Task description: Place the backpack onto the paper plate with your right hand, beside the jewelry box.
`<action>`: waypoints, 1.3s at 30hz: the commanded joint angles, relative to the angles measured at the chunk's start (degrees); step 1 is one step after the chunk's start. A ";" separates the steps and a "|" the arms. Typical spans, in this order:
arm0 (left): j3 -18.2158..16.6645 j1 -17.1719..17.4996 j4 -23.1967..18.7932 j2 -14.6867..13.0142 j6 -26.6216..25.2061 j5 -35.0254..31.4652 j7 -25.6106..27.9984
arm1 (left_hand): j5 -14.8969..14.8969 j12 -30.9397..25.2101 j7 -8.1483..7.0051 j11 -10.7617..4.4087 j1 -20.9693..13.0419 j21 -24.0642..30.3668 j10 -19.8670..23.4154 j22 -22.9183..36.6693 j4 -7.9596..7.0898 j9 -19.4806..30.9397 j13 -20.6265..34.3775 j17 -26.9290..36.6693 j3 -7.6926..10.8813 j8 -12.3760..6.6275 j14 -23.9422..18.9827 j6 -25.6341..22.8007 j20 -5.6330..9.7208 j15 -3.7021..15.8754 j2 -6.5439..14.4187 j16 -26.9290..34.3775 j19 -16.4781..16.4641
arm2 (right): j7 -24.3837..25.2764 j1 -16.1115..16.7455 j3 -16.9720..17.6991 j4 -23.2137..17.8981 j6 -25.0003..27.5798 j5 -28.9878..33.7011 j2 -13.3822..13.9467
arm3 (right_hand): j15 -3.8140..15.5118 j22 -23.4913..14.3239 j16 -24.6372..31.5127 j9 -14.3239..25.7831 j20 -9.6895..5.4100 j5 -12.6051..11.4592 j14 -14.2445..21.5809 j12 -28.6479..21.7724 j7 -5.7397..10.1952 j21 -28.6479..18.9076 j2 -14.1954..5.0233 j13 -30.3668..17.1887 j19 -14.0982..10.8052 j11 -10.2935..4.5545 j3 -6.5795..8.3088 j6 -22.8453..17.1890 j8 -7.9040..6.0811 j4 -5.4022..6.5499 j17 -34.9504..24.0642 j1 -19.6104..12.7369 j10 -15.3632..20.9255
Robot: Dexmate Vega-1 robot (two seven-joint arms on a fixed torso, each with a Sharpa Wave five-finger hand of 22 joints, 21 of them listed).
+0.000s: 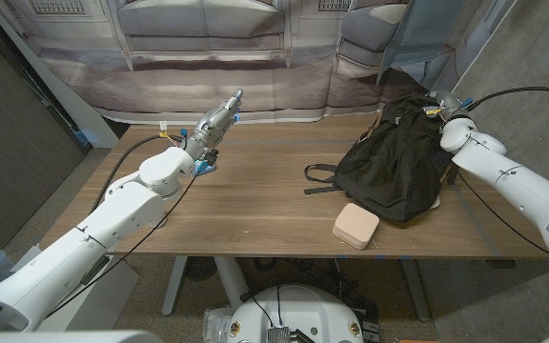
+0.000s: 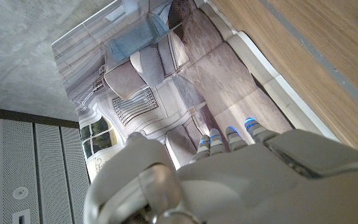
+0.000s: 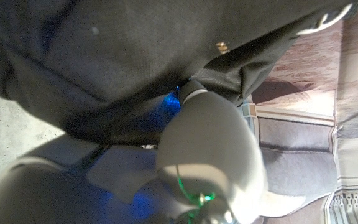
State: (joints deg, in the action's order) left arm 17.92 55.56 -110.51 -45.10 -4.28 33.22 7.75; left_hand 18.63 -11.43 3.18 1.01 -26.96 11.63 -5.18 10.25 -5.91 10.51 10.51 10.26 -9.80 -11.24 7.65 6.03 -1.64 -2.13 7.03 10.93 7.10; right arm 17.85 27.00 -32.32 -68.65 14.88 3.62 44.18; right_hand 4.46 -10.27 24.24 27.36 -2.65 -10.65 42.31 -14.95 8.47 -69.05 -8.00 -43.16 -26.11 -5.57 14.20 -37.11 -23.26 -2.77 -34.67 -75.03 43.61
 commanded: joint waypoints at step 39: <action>-0.85 1.09 0.27 -0.33 1.65 0.30 -0.63 | -0.18 -0.15 -0.07 -0.10 -0.70 -0.10 -0.60 0.20 -0.01 0.27 0.25 0.31 -0.67 0.02 0.40 0.59 -0.47 -0.03 0.34 -0.15 0.38 | -2.51 1.13 0.10 -5.37 5.70 -0.57 1.87 | 1.82 0.48 -11.03 -4.96 -3.99 -0.14 -12.04 3.64 -1.92 11.92 6.78 6.98 4.61 3.33 -3.57 7.28 8.55 4.89 5.90 15.46 -10.55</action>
State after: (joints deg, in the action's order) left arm 16.98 57.18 -111.07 -45.65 -3.22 33.41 7.93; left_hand 18.63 -11.43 2.96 0.71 -27.26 11.63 -5.49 10.24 -5.84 10.51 10.51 10.26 -10.20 -11.24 7.65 6.25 -1.85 -2.13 7.33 10.93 7.31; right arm 16.16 27.97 -32.33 -73.37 19.56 3.30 45.74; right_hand 2.86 -9.60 13.83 22.50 -2.55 -10.41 31.26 -11.59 6.58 -57.84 -1.22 -36.57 -22.12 -2.15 10.60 -30.70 -15.24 2.08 -29.04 -60.30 34.02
